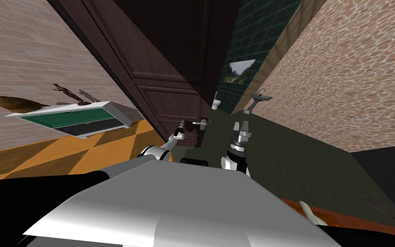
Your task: Push the door open
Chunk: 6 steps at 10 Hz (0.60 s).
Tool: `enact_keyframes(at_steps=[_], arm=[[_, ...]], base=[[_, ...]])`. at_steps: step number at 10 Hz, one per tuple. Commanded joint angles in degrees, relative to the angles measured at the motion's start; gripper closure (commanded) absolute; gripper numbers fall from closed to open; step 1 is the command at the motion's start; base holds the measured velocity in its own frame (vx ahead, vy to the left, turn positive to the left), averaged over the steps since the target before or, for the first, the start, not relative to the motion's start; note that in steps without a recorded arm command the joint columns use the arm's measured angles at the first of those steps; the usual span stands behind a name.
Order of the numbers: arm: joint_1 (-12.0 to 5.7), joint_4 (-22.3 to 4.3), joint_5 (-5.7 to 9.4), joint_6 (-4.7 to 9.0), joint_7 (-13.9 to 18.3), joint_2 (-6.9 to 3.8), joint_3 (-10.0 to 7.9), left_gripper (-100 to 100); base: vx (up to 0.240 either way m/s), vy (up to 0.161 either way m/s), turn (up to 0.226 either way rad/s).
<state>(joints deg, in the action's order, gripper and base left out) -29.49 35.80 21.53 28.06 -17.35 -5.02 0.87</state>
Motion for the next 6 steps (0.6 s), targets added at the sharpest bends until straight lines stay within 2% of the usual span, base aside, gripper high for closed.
enact_keyframes(at_steps=[1, 3, 4, 5, 6], arm=[[-1.10, -1.7, 0.63, 0.87, -0.4, 0.23, 0.33, -100], [-2.08, -3.3, 1.11, 1.65, -0.8, 1.44, 0.59, -100], [-2.62, -4.2, 1.38, 2.08, -1.0, 2.54, 0.74, -100], [-2.62, -4.2, 1.38, 2.08, -1.0, 2.54, 0.74, -100], [-3.03, -4.9, 1.58, 2.40, -1.1, 3.62, 0.85, -100]], base=[[-0.044, 0.110, 0.150], [-0.081, 0.014, 0.099], [-0.115, -0.075, 0.067], [-0.090, -0.107, 0.029], [-0.092, -0.137, 0.040]])
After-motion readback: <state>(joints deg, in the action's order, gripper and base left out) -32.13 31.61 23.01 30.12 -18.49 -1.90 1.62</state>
